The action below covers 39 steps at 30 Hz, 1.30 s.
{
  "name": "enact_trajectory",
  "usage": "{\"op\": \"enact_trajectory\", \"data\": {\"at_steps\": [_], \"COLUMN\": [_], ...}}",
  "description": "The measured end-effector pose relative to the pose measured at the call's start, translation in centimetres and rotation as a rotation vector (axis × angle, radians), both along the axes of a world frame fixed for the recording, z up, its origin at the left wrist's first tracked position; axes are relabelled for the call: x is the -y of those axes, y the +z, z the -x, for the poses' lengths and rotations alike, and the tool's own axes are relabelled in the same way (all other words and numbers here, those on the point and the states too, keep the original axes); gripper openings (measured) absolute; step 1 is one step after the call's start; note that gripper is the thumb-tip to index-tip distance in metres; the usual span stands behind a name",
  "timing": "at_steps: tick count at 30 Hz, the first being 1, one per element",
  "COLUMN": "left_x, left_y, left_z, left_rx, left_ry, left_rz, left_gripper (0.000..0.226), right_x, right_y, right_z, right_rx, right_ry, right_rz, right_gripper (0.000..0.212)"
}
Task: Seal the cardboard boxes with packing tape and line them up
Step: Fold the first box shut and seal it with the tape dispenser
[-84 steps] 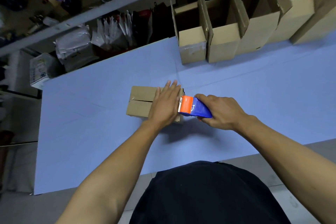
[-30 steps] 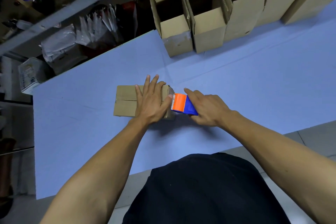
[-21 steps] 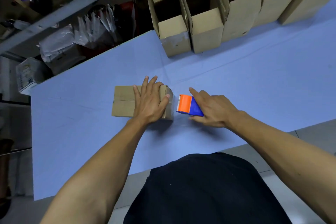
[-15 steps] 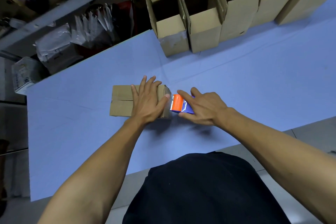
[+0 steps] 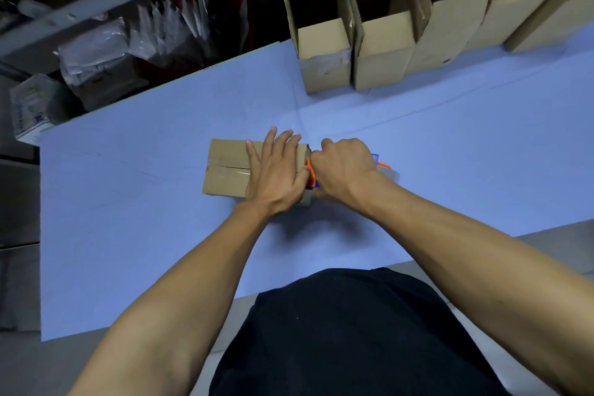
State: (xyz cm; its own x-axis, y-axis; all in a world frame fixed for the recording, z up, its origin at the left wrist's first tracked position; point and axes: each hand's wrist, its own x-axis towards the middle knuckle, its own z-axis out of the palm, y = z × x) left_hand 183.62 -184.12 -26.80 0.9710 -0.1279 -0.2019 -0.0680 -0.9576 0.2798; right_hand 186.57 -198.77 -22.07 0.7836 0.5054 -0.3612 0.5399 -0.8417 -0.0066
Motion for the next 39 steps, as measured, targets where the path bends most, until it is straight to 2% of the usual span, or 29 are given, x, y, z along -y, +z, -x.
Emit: {"op": "enact_trajectory", "data": {"at_steps": [5, 13, 19, 22, 27, 30, 34, 39], "left_x": [0.1, 0.0, 0.2, 0.3, 0.4, 0.4, 0.5, 1.7], "left_y": [0.0, 0.0, -0.1, -0.1, 0.0, 0.3, 0.1, -0.1], "left_z": [-0.1, -0.1, 0.0, -0.1, 0.3, 0.0, -0.3, 0.1], "left_rx": [-0.015, 0.021, 0.078, 0.069, 0.073, 0.037, 0.039, -0.012], "left_ry": [0.021, 0.058, 0.03, 0.03, 0.038, 0.052, 0.097, 0.321], "left_rz": [-0.004, 0.053, 0.058, 0.071, 0.052, 0.051, 0.027, -0.075], "left_gripper": [0.069, 0.06, 0.036, 0.039, 0.037, 0.036, 0.038, 0.043], "right_x": [-0.6, 1.1, -0.4, -1.1, -1.7, -0.7, 1.1, 2.8], "right_y": [0.1, -0.3, 0.1, 0.2, -2.3, -2.6, -1.7, -1.9], "right_z": [-0.7, 0.8, 0.4, -0.4, 0.7, 1.0, -0.9, -1.0], "right_rx": [-0.067, -0.091, -0.073, -0.063, -0.104, -0.168, -0.133, -0.115], "right_ry": [-0.001, -0.102, -0.049, -0.042, 0.0, -0.058, -0.16, -0.347], "right_rz": [0.057, 0.025, 0.084, 0.124, 0.138, 0.117, 0.104, -0.114], "right_gripper": [0.034, 0.043, 0.025, 0.019, 0.025, 0.031, 0.037, 0.044]}}
